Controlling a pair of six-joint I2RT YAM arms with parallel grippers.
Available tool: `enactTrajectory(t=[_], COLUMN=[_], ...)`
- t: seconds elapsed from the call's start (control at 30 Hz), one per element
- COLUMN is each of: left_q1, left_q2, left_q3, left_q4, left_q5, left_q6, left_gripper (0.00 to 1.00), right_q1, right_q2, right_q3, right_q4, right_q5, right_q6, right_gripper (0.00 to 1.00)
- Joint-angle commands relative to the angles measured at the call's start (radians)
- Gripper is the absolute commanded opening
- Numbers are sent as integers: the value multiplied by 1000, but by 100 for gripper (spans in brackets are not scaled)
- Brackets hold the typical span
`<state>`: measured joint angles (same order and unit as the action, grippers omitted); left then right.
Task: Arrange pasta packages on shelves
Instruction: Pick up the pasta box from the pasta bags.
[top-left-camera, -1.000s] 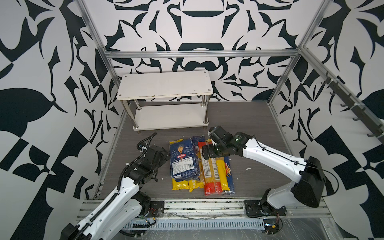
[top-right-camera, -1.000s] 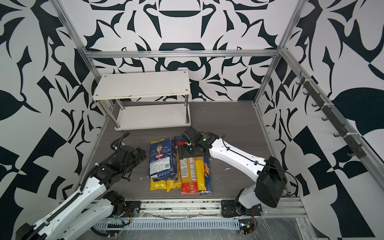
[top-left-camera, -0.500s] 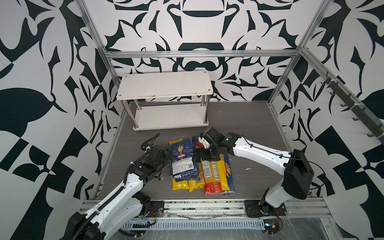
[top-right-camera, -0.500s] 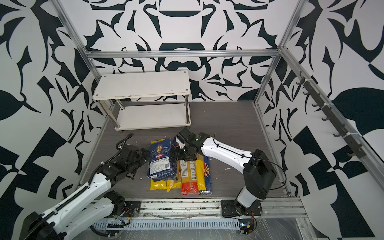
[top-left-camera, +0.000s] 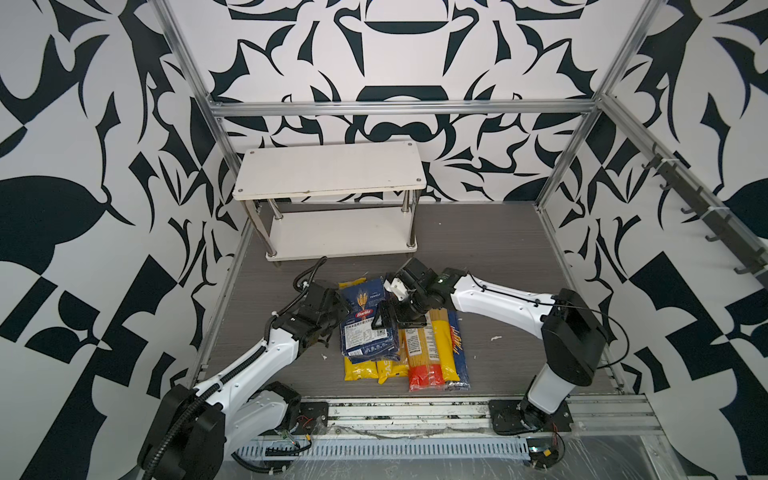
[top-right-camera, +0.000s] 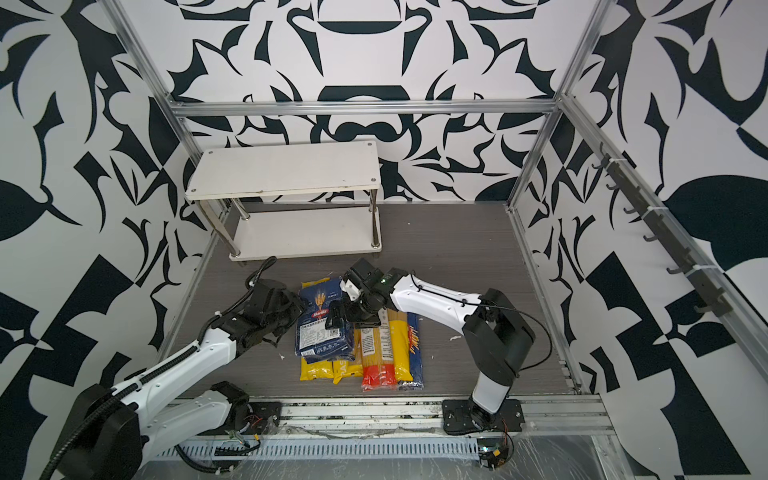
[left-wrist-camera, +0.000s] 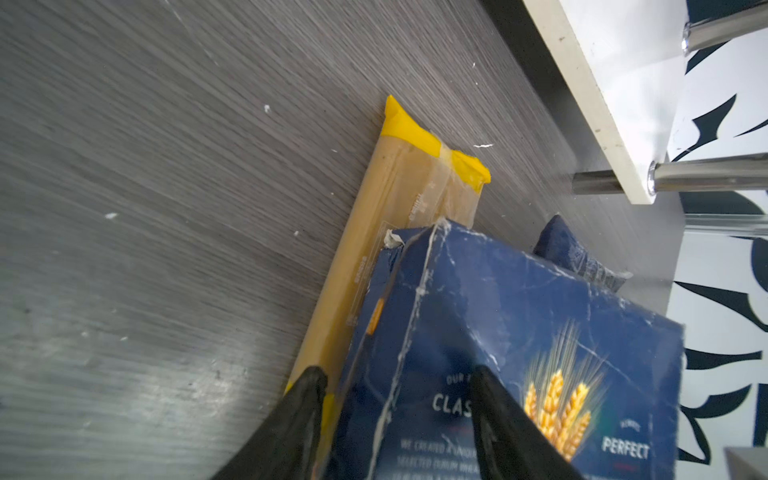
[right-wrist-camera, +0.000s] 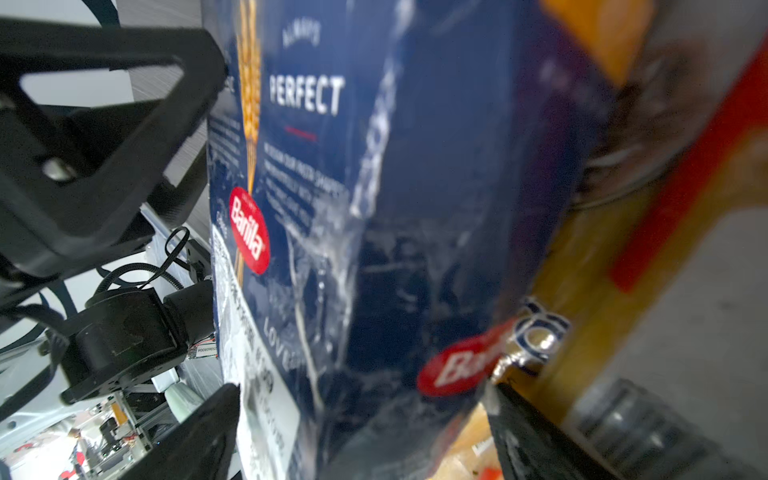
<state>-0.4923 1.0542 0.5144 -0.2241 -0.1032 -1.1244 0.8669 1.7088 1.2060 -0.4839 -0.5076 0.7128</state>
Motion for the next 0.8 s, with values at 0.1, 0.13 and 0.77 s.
enactTrajectory(t=[0.1, 0.13, 0.77], left_q1=[12, 13, 17], left_q2=[0, 2, 36], left_q3=[-63, -73, -154], left_q4=[20, 33, 207], left_q5=[62, 66, 170], left_q6=[-23, -31, -103], left_gripper=[51, 50, 48], right_q1=[20, 22, 41], right_q2=[21, 24, 120], right_q3=[-17, -22, -11], right_q4=[51, 64, 288], right_q5=[-26, -29, -111], right_q6=[39, 45, 110], right_gripper=[95, 95, 83])
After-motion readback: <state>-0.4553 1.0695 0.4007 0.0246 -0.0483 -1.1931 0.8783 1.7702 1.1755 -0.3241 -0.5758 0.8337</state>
